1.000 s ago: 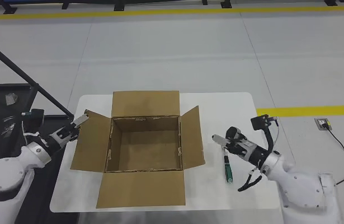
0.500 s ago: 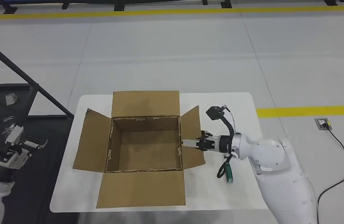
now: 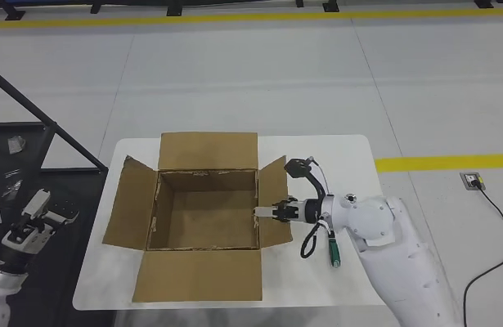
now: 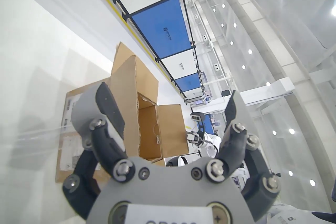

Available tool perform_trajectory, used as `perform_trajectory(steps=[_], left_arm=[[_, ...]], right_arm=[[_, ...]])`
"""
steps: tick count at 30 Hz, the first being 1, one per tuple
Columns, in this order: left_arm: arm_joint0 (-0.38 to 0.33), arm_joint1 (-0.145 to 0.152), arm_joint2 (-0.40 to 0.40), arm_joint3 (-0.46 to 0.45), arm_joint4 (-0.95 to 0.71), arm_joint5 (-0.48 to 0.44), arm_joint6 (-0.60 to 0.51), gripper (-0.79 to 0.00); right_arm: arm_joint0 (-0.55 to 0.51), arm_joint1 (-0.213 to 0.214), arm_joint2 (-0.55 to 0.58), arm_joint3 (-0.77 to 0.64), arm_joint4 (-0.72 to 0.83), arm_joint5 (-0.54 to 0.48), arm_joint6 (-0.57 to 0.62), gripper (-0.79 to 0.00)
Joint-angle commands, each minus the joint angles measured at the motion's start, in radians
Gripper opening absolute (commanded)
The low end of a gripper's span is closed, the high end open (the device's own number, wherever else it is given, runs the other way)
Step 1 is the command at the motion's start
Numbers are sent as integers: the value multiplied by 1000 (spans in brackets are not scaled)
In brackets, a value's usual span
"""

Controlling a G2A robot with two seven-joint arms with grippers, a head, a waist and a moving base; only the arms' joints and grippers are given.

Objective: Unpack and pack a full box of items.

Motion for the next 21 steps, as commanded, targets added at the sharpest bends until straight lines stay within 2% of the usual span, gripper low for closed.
perform_trajectory(steps=[1,6,13,17,19,21], left_arm=[[-7,-2,5,3,0,5,-11,0],[-33,-7,21,12,6,18,-32,0],[-58,-13,24,19,13,27,-52,0],[-67,-17,27,22,17,29,-63,0],[-73,-19,29,26,16,30,-69,0],[-79,-20,34,33,17,33,-73,0]], right_arm=[[1,0,-10,6,4,0,-6,0],[-2,6,-13,-10,-26,27,-28,0],[-109,42,111,-191,-143,112,-28,0],[-173,67,150,-262,-361,225,45,0],[-188,78,144,-249,-523,277,109,0],[-190,83,132,-213,-612,314,154,0]])
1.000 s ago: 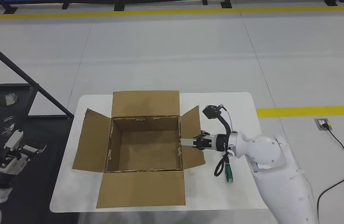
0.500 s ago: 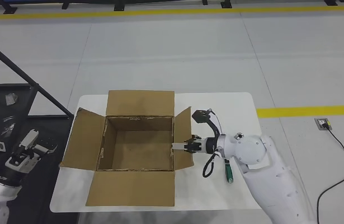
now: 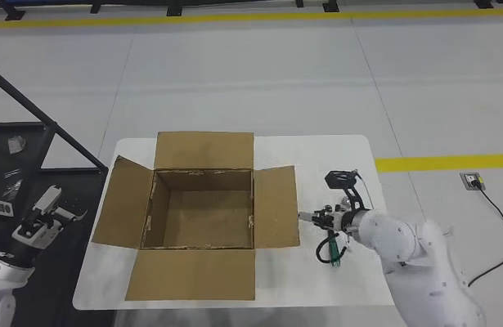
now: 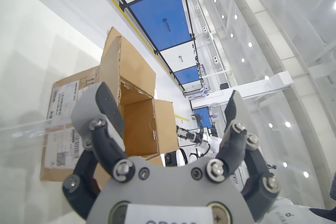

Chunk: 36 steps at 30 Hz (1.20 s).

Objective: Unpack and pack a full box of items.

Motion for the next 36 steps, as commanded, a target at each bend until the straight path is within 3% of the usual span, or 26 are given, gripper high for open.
perform_trajectory(steps=[1,9,17,20,23,28,34,36], left_arm=[[-8,-2,5,7,2,2,-3,0],[-35,-10,24,31,4,6,-17,0],[-53,-17,37,33,19,18,-21,0],[-49,-21,38,38,22,17,-16,0],[-48,-24,38,49,12,13,-18,0],[-56,-27,35,55,13,25,-31,0],[-69,-31,34,55,25,37,-38,0],[-71,-32,34,55,26,39,-39,0]], right_arm=[[2,3,-10,48,-83,21,33,0],[-16,5,-9,159,-105,9,-64,0],[50,-7,-82,285,-154,12,-141,0],[89,-14,-118,345,-168,13,-138,-117],[121,-20,-145,393,-191,20,-134,-163],[166,-29,-190,448,-250,52,-78,-148],[187,-36,-204,481,-247,49,-75,-259],[191,-39,-203,490,-231,41,-81,-388]])
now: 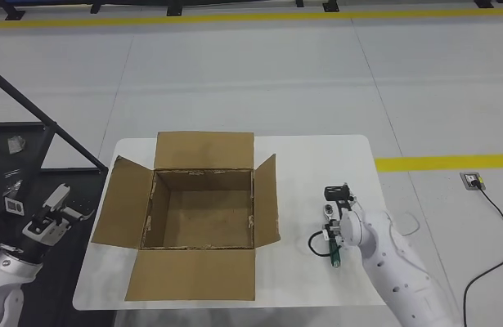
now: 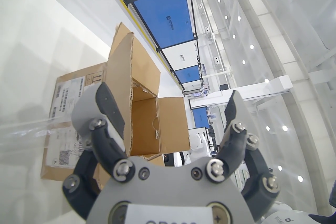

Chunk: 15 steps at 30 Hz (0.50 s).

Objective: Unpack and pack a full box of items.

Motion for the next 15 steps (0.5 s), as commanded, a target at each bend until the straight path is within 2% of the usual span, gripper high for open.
perform_trajectory(steps=[1,7,15], left_arm=[[-2,-1,0,1,1,2,-1,0],[-10,-5,0,7,5,13,-12,0],[-14,-10,-4,8,9,22,-19,0]], right_arm=[[4,-2,-1,11,8,-3,-6,-394],[15,-8,-6,43,27,-11,-20,-443],[35,-17,-20,82,29,-16,-18,-471]])
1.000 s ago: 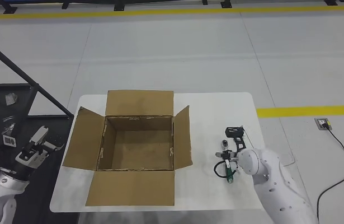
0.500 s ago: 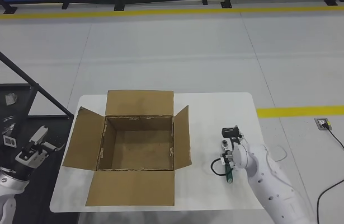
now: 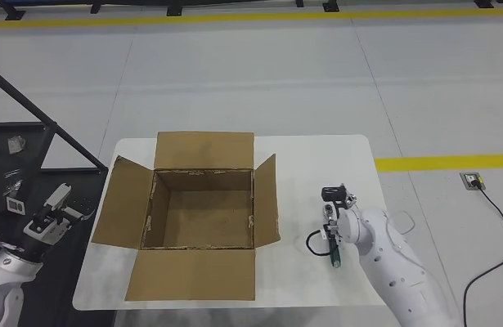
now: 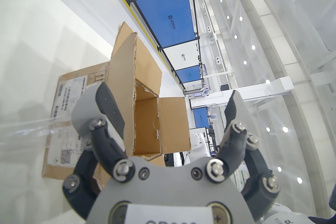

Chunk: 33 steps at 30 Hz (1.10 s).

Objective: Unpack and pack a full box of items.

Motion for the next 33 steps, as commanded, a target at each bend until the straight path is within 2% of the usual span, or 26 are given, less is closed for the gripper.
perform_trajectory(steps=[1,6,7,9,13,16,19,25,29,31,33], left_arm=[[-1,-1,-2,0,2,1,-3,0],[1,-4,-8,-1,5,4,-6,0],[2,-5,-9,-2,5,5,-7,0],[3,-6,-12,-3,7,7,-8,0],[4,-8,-16,-5,9,11,-9,0],[2,-9,-17,-9,15,15,-11,0],[1,-11,-17,-14,19,18,-12,0],[2,-15,-16,-27,26,19,-15,0],[5,-18,-6,-34,29,19,-19,0],[7,-20,0,-35,28,18,-22,0],[11,-22,7,-38,27,14,-28,0]], right_arm=[[4,-2,-5,11,-9,4,0,-477],[13,-5,-7,32,-6,1,-9,-591],[13,-6,-7,33,-6,1,-10,-680],[10,-9,-11,24,-2,8,-11,-785],[5,-5,14,-2,8,-4,-36,-785],[-11,1,39,-80,4,-6,-48,-785],[-51,12,79,-235,-17,-7,-67,-785],[-124,28,115,-670,-170,2,-88,-785],[-116,22,53,-924,-247,-6,-161,-785],[-74,12,-12,-970,-257,-31,-187,-785],[-1,-4,-94,-953,-228,-61,-214,-785]])
